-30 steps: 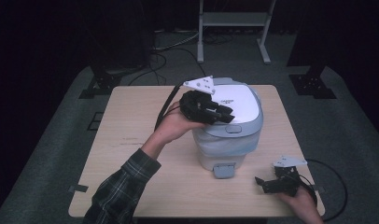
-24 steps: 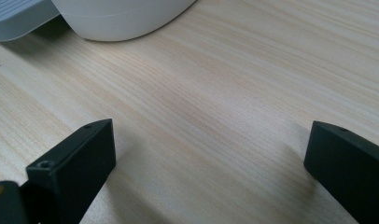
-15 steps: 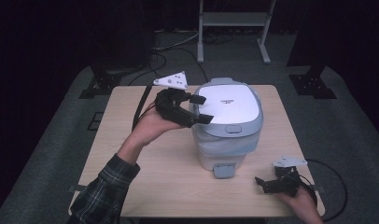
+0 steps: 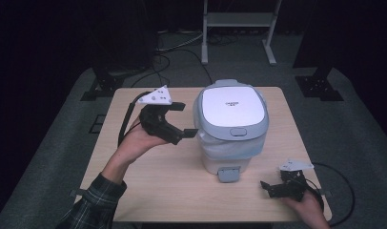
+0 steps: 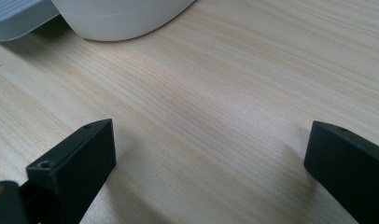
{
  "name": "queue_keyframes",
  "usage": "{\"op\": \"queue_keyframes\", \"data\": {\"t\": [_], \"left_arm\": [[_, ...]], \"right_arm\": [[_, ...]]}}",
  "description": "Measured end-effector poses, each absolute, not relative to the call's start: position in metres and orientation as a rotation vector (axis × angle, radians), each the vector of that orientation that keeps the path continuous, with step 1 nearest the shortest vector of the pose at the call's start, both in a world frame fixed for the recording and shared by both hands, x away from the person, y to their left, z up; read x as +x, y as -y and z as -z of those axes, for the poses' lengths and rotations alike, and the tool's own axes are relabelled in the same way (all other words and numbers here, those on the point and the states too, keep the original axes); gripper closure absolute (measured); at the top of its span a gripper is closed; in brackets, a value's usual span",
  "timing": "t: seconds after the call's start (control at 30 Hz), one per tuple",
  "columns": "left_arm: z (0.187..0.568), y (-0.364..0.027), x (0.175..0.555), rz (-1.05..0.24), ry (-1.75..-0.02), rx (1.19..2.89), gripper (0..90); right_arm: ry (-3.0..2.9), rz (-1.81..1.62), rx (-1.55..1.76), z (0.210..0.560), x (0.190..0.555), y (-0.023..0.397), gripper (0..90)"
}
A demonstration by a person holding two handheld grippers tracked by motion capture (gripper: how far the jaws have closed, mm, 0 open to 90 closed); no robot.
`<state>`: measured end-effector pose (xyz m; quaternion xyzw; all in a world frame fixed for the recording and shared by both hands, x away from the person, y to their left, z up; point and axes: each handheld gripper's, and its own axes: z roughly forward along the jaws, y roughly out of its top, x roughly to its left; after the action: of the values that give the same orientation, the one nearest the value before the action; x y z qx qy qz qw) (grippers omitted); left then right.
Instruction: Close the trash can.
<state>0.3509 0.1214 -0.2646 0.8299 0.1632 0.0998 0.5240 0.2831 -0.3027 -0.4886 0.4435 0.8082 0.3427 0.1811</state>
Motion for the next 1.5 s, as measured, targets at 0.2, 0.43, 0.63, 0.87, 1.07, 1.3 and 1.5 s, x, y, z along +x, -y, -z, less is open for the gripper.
{"op": "queue_keyframes", "data": {"t": [0.2, 0.43, 0.63, 0.87, 1.07, 1.3, 1.5], "left_arm": [[0.283, -0.134, 0.342, -0.271, -0.422, 1.978, 1.5], [0.311, -0.148, 0.331, -0.289, -0.466, 1.983, 1.6], [0.336, -0.161, 0.324, -0.3, -0.51, 1.97, 1.6], [0.363, -0.175, 0.32, -0.291, -0.567, 1.963, 1.6], [0.382, -0.186, 0.315, -0.329, -0.595, 1.97, 1.6], [0.407, -0.198, 0.309, -0.349, -0.637, 2.005, 1.6], [0.425, -0.207, 0.305, -0.357, -0.676, 2.036, 1.5]], "right_arm": [[-2.282, -0.968, 1.253, 0.489, 0.283, 0.303, 1.0], [-2.282, -0.968, 1.253, 0.489, 0.283, 0.303, 1.0], [-2.282, -0.968, 1.253, 0.489, 0.283, 0.303, 1.0], [-2.282, -0.968, 1.253, 0.489, 0.283, 0.303, 1.0], [-2.282, -0.968, 1.252, 0.489, 0.283, 0.303, 1.0], [-2.282, -0.967, 1.253, 0.489, 0.283, 0.303, 1.0], [-2.281, -0.966, 1.254, 0.489, 0.283, 0.303, 1.0]]}}
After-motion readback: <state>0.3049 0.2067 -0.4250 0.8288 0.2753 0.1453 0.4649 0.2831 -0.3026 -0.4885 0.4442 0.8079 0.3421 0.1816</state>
